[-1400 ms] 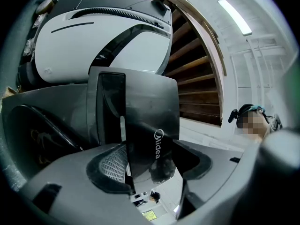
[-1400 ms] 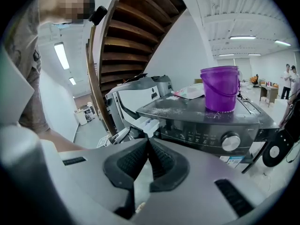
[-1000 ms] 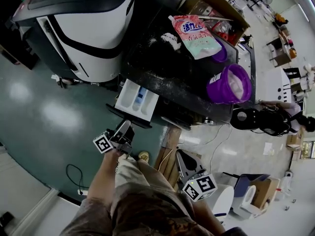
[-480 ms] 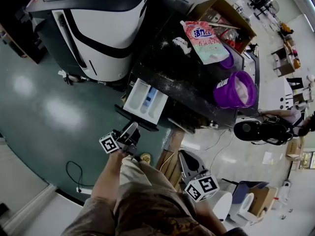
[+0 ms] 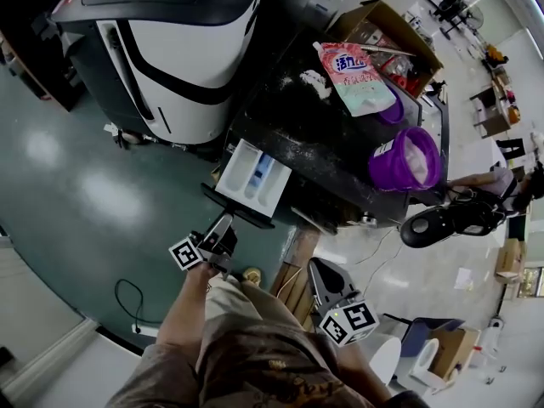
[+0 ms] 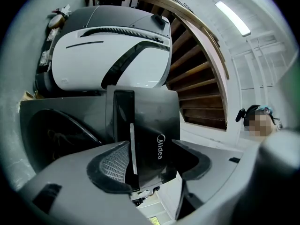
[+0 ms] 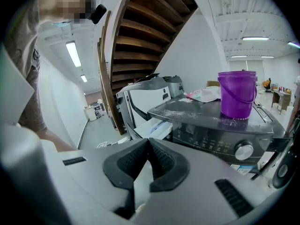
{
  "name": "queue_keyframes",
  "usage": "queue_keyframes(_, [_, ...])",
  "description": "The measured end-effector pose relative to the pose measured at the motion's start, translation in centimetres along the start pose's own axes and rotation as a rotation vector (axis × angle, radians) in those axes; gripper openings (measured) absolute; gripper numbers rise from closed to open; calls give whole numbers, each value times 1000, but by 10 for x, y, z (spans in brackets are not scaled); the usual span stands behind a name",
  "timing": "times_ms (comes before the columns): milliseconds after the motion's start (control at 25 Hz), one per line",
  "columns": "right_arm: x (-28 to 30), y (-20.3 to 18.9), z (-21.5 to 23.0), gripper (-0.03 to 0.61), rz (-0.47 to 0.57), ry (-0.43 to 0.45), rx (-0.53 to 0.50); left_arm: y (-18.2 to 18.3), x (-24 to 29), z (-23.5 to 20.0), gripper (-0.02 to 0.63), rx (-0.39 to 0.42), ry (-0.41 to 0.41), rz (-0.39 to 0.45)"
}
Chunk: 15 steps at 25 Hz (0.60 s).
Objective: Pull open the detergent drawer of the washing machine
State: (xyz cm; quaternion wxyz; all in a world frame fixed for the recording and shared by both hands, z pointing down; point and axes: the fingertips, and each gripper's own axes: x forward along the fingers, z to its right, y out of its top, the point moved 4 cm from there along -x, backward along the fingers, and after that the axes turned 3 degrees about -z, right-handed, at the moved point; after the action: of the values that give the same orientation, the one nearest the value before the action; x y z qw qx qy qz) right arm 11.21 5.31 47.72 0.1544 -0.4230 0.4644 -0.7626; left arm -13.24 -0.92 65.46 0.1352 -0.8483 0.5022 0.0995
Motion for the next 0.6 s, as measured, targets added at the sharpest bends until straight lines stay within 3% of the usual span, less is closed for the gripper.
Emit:
queue_keyframes(400, [10,17,9,3,55,43,-5,37,-19,62,272,164,124,-23])
queue_keyframes(600, [11,32,17,3,104,61,-9,52,-5,112,261,272,181,-90])
